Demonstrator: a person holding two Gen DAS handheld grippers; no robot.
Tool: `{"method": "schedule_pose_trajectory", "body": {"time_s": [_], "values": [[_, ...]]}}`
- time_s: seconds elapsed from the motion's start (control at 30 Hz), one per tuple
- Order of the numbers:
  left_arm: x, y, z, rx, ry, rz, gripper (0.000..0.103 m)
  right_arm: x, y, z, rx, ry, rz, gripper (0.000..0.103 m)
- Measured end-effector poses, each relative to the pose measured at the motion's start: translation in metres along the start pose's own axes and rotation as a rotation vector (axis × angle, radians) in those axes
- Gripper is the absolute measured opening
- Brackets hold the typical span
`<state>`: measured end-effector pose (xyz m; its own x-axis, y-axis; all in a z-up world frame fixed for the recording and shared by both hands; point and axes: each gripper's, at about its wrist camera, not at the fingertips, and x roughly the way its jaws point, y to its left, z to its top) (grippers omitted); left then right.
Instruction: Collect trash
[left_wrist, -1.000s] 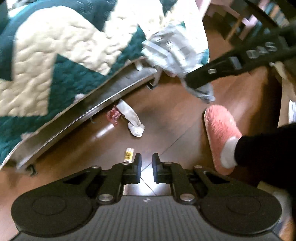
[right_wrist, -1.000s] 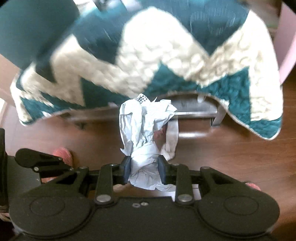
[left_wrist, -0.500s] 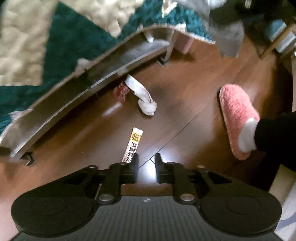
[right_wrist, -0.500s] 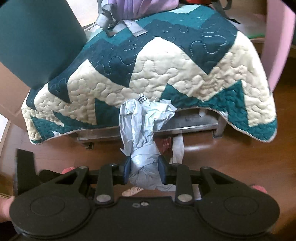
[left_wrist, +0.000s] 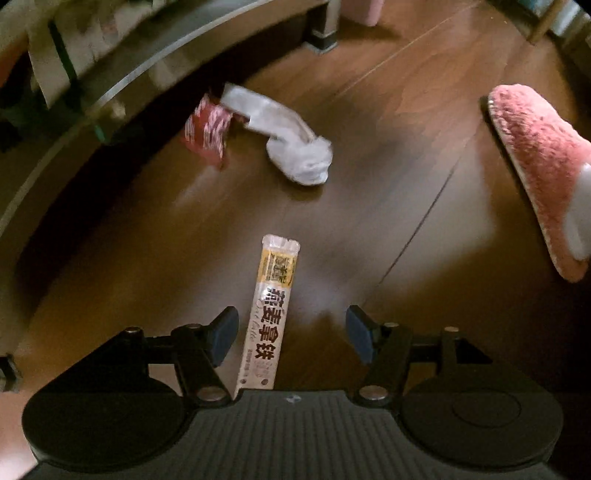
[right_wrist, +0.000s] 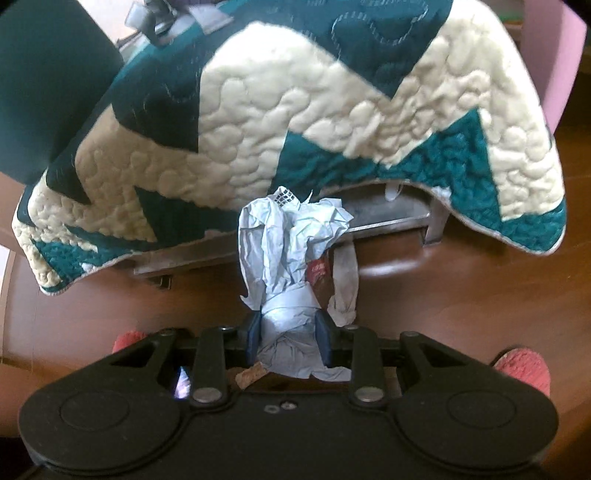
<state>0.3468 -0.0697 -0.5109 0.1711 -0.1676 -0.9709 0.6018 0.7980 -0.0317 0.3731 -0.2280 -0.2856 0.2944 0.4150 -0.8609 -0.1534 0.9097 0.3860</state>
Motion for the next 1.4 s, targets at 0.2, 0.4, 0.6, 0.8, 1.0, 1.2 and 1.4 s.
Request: {"method": "schedule_pose_trajectory", "body": {"time_s": [0.2, 0.4, 0.6, 0.8, 1.0, 1.2, 1.4], "values": [[0.019, 0.009, -0.003, -0.016, 0.01, -0.005, 0.062, 0.006, 0.001, 0.0, 0.03, 0.025, 0.022, 0.031], [0.03, 0.015, -0.003, -0.007, 0.023, 0.007, 0.054, 0.008, 0.0, 0.0, 0.041, 0.025, 0.018, 0.031], [0.035, 0.012, -0.008, 0.019, 0.019, 0.025, 0.046, 0.01, -0.001, 0.001, 0.046, 0.026, 0.011, 0.031], [0.036, 0.004, -0.005, 0.033, 0.021, 0.041, 0.022, 0.014, 0.0, 0.002, 0.043, 0.035, 0.002, 0.031], [0.021, 0.01, 0.001, -0.061, 0.032, 0.031, 0.021, 0.013, 0.0, 0.002, 0.019, 0.013, -0.022, 0.031], [-0.039, 0.01, 0.01, -0.105, -0.014, 0.042, 0.021, 0.001, -0.004, 0.003, 0.008, -0.04, -0.049, 0.031], [-0.138, 0.015, 0.024, -0.209, -0.112, 0.088, 0.021, -0.019, -0.001, 0.003, -0.005, -0.116, -0.053, 0.031]]}}
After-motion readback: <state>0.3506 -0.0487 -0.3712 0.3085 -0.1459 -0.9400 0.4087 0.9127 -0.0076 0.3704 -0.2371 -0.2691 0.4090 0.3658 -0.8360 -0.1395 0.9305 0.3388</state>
